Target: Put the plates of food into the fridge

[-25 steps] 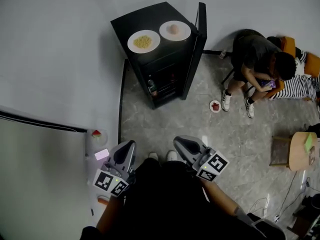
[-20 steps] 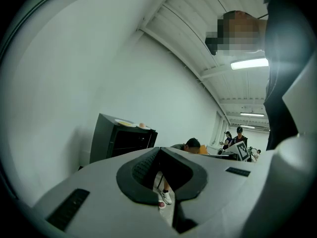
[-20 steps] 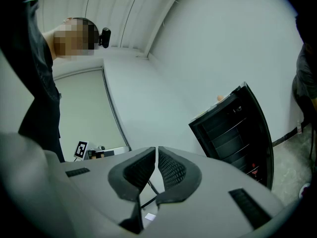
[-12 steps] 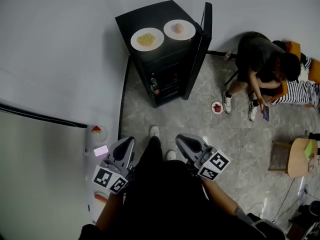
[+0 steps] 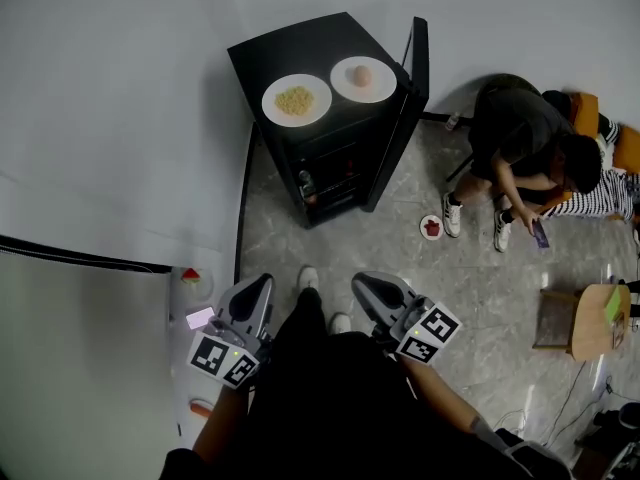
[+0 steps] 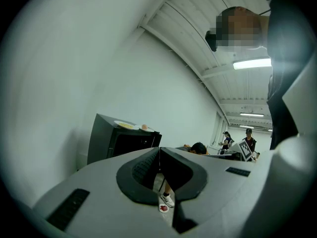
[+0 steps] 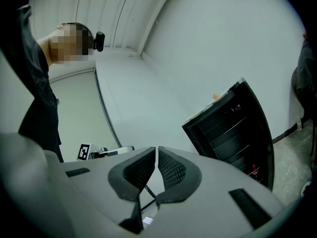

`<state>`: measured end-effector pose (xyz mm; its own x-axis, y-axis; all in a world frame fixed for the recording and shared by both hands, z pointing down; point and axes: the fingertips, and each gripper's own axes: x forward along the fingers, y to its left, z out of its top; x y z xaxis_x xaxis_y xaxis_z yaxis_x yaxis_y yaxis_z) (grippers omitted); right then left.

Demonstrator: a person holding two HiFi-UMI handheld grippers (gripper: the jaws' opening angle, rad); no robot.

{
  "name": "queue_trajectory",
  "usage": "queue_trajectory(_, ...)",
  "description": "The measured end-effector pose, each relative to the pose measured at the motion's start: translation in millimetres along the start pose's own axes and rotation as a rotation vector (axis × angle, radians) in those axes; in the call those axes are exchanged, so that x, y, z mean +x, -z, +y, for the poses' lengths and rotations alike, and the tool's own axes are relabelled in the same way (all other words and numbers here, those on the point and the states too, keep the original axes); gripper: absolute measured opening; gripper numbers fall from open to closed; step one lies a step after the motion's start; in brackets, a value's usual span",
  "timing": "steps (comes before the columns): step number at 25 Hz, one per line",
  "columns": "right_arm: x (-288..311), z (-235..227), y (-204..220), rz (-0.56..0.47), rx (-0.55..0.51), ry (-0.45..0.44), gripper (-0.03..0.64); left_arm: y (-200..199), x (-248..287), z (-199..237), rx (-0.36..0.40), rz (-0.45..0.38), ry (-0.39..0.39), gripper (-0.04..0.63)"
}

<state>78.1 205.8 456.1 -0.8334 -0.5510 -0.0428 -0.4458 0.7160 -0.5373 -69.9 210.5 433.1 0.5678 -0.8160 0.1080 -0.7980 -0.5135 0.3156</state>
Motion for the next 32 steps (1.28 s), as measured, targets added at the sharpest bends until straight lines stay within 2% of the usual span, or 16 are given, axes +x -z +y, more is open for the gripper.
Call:
queue_trajectory(13, 112, -62, -34, 0.025, 0.016, 0.037, 0.034, -36, 71, 101, -0.006, 0.013, 0.038, 0.025)
queue_trajectory(19, 158, -84, -48, 0.028, 0.016, 0.063, 0.034, -46, 96, 135, -0.005, 0.028, 0.086, 0.024)
queue_trajectory(25, 184, -96, -63, -0.003, 0.023, 0.09, 0.032, -58, 113, 152, -0.013, 0.019, 0.145, 0.023)
queue_trajectory(29, 190, -104, -71, -0.04, 0.092, 0.087, 0.032, -61, 121, 154, -0.027, 0.025, 0.144, 0.023)
queue_trajectory(32, 195, -115, -77, -0.069, 0.196, 0.085, 0.032, -62, 127, 155, -0.028, 0.028, 0.135, 0.024)
